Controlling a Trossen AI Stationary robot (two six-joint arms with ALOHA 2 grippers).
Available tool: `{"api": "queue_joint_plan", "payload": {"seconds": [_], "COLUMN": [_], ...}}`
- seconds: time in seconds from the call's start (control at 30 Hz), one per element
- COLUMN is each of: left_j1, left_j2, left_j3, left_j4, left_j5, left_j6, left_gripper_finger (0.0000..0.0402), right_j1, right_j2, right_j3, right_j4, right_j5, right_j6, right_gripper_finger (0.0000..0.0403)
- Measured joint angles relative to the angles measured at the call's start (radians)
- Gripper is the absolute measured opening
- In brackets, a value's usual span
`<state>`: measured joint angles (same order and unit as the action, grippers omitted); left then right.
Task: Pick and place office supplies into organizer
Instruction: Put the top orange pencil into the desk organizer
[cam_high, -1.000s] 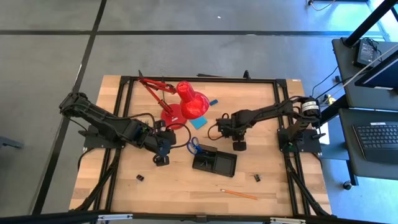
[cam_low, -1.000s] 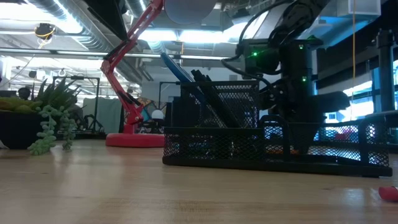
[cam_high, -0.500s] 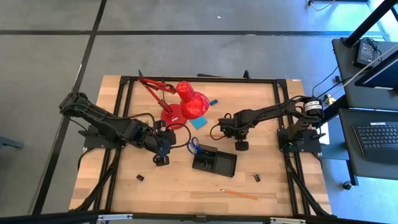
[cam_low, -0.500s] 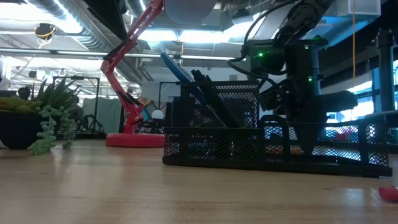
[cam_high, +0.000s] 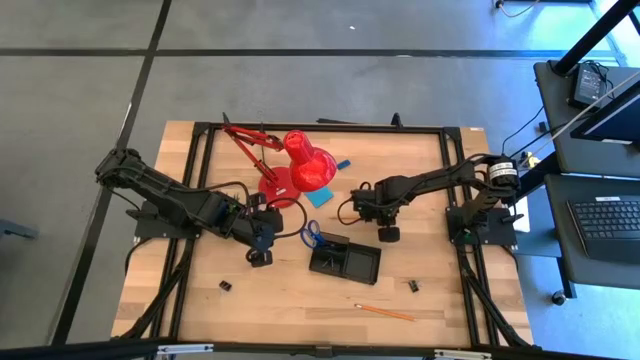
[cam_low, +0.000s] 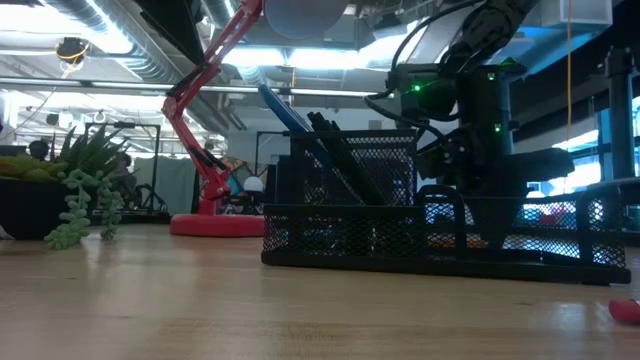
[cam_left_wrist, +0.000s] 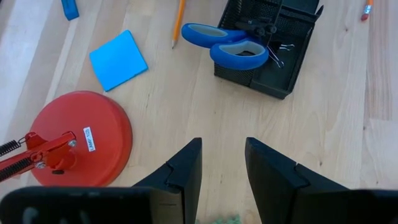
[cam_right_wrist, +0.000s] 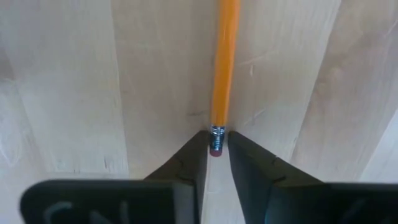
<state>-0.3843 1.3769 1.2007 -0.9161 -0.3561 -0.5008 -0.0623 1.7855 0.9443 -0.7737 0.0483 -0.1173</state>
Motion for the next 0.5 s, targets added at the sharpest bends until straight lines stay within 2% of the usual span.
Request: {"api": "queue_joint_plan", "payload": {"seconds": [0.17, 0.5], "left_j1": [0.0, 0.0], "left_j2": [0.0, 0.0], "left_j3": [0.0, 0.0], "left_j4": [0.0, 0.0], "left_j5": [-0.001, -0.002], "left_j6": [0.014, 0.015], "left_gripper_finger": [0.0116, 0.0116], "right_j1": [0.0, 0.0], "right_j2": [0.0, 0.0], "right_j3": [0.0, 0.001], "right_j4": [0.003, -0.001], "right_j5": [-0.015, -0.016], "right_j6": [-0.014, -0.022], "right_gripper_finger": [0.0064, 0.0017]}}
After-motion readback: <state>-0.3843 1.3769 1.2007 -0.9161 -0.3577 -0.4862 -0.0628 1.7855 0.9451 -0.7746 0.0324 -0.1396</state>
